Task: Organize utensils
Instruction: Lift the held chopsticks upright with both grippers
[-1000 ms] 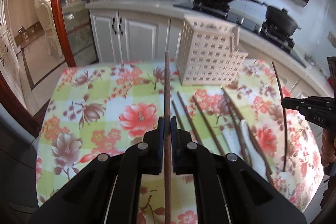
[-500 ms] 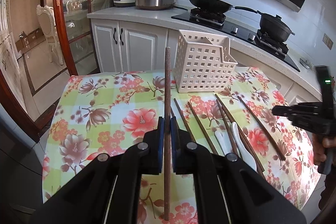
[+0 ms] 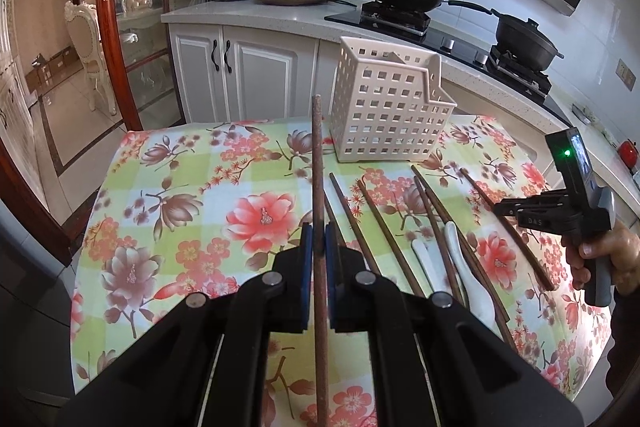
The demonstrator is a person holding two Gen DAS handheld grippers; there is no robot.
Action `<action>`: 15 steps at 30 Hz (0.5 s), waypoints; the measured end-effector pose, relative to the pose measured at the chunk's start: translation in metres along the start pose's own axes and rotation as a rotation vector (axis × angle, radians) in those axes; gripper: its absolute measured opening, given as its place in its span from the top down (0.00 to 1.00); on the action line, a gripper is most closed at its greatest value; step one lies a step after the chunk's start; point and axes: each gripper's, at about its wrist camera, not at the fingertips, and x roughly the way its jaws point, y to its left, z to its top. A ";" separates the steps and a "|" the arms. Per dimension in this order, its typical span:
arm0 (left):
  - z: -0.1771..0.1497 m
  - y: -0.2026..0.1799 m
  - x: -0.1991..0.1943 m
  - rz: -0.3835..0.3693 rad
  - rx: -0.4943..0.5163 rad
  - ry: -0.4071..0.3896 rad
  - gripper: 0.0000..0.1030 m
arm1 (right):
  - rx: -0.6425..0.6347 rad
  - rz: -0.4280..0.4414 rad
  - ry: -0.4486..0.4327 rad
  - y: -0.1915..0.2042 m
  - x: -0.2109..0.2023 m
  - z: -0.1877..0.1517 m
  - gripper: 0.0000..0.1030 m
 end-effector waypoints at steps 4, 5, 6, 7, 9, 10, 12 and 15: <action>0.000 -0.002 0.005 -0.003 0.003 0.009 0.94 | 0.004 0.023 0.005 -0.003 0.005 0.000 0.77; 0.001 -0.002 0.007 -0.003 0.003 0.011 0.94 | 0.010 0.030 0.010 -0.003 0.007 -0.001 0.77; 0.001 -0.002 0.007 -0.003 0.003 0.012 0.94 | 0.012 0.031 0.013 -0.003 0.009 0.000 0.77; 0.001 -0.003 0.008 -0.002 0.002 0.013 0.94 | 0.010 0.025 0.013 -0.004 0.010 0.000 0.78; 0.001 -0.003 0.009 -0.001 0.002 0.015 0.94 | 0.006 0.018 0.010 -0.004 0.011 0.001 0.79; 0.001 -0.003 0.009 0.001 0.003 0.016 0.94 | 0.006 0.017 0.011 -0.005 0.012 0.002 0.79; 0.001 -0.003 0.010 0.001 0.002 0.019 0.94 | -0.004 0.018 0.010 -0.005 0.013 0.003 0.81; 0.002 -0.003 0.012 0.004 -0.001 0.022 0.94 | -0.007 0.040 0.007 -0.008 0.015 0.006 0.85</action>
